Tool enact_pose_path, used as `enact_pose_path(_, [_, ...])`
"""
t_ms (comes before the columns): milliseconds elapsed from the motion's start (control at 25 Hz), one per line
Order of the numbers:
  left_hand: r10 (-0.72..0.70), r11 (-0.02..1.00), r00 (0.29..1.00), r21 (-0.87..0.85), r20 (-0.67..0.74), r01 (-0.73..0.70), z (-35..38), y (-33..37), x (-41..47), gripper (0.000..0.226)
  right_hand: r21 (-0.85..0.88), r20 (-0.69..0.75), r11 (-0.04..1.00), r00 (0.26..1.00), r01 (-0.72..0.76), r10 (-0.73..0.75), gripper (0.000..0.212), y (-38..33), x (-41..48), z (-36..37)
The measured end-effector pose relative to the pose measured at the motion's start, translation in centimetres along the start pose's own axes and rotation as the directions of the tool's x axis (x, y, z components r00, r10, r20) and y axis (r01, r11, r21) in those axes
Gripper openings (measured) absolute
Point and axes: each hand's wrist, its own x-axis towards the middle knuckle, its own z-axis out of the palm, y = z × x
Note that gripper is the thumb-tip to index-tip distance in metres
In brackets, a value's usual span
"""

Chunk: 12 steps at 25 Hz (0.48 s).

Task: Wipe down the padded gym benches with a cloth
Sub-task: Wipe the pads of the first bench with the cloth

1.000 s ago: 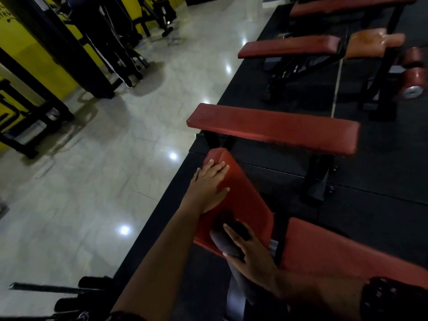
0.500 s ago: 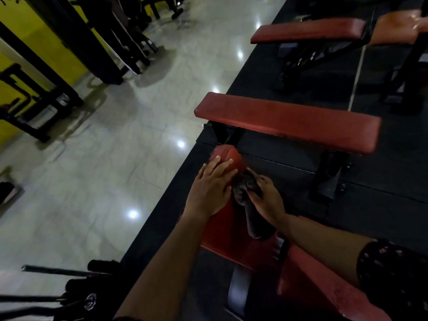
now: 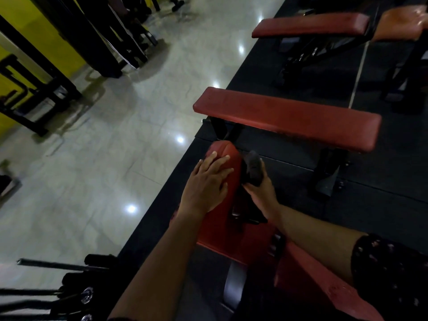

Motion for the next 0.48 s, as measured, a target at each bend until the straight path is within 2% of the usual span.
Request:
enact_pose_path(40, [-0.001, 1.000, 1.000, 0.010, -0.002, 0.001, -0.1, 0.1, 0.0, 0.042, -0.021, -0.003, 1.000, 1.000, -0.003, 0.003, 0.096, 0.2, -1.0, 0.1])
enact_pose_path(160, [-0.004, 0.999, 1.000, 0.041, 0.002, 0.004, -0.2, 0.5, 0.0, 0.041, -0.235, -0.013, 0.970, 0.998, 0.061, -0.065, 0.103, 1.8, -5.7, 1.4])
enact_pose_path(240, [-0.004, 0.999, 1.000, 0.035, 0.007, 0.004, -0.4, 0.7, 0.0, 0.040, -0.287, 0.085, 0.954, 0.994, 0.088, -0.066, 0.105, 3.1, -9.1, 2.4])
enact_pose_path(320, [0.006, 1.000, 1.000, 0.026, 0.024, -0.007, -0.6, 0.8, -0.1, 0.040, -0.396, 0.172, 0.909, 0.983, 0.131, -0.067, 0.098, 4.4, -12.2, 2.6])
enact_pose_path(400, [0.031, 0.999, 0.998, 0.033, 0.054, -0.033, -0.7, 0.7, -0.3, 0.041, -0.541, 0.299, 0.795, 0.946, 0.274, -0.122, 0.089, 6.2, -14.8, 2.1])
enact_pose_path(480, [0.039, 0.998, 0.995, 0.048, 0.095, -0.044, -0.9, 0.8, -0.3, 0.043, -0.599, 0.423, 0.725, 0.903, 0.339, -0.072, 0.090, 8.0, -16.5, 1.0])
